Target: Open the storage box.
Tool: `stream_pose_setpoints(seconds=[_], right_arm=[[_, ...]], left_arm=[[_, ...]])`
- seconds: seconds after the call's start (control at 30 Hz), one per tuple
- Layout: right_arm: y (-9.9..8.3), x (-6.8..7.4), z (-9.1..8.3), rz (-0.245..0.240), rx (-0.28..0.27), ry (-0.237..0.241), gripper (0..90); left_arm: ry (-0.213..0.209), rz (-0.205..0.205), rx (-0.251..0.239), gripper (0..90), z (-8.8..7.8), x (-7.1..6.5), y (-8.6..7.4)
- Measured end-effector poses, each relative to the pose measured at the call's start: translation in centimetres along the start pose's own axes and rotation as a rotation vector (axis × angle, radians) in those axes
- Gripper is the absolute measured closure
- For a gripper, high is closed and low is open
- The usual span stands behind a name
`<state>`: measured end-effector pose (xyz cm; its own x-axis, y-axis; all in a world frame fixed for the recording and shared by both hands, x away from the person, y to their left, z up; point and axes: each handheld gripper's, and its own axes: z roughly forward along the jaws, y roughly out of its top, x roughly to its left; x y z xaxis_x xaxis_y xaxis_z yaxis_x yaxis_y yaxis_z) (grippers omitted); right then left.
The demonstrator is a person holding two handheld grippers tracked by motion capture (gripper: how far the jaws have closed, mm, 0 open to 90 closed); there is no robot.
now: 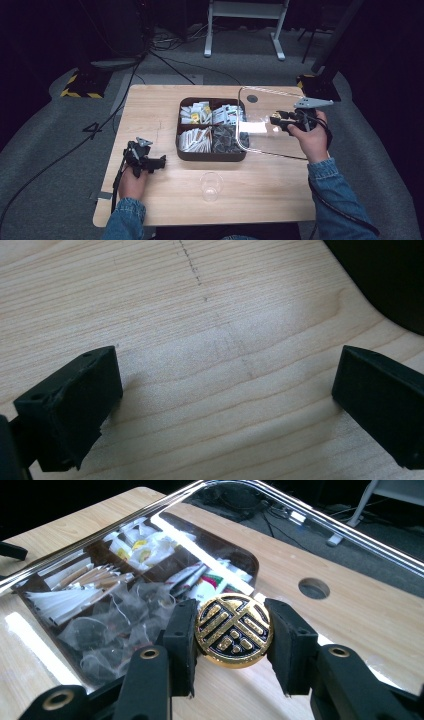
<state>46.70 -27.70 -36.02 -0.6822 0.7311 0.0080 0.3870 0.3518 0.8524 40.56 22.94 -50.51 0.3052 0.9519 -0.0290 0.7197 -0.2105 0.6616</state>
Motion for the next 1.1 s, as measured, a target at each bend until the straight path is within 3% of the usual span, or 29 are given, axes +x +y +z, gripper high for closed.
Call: stream_pose_setpoints(seconds=[0.2,0.37,0.7,1.1], right_arm=[[-1.3,-1.8,-0.5,0.039,-0.003,0.008,58.9],[-1.9,-3.0,-1.2,0.055,-0.009,-0.011,58.9],[-3.4,-5.1,-1.8,0.069,0.038,-0.069,58.9],[-6.5,-8.2,-0.6,0.164,0.074,-0.102,58.8]], left_arm=[[0.000,0.001,0.000,0.1,0.0,0.0,0.0],[-0.001,0.001,0.000,0.1,0.0,0.0,0.0],[-0.002,0.003,0.001,0.1,-0.1,0.0,-0.1],[-0.001,0.005,0.001,0.1,0.0,0.0,0.0]])
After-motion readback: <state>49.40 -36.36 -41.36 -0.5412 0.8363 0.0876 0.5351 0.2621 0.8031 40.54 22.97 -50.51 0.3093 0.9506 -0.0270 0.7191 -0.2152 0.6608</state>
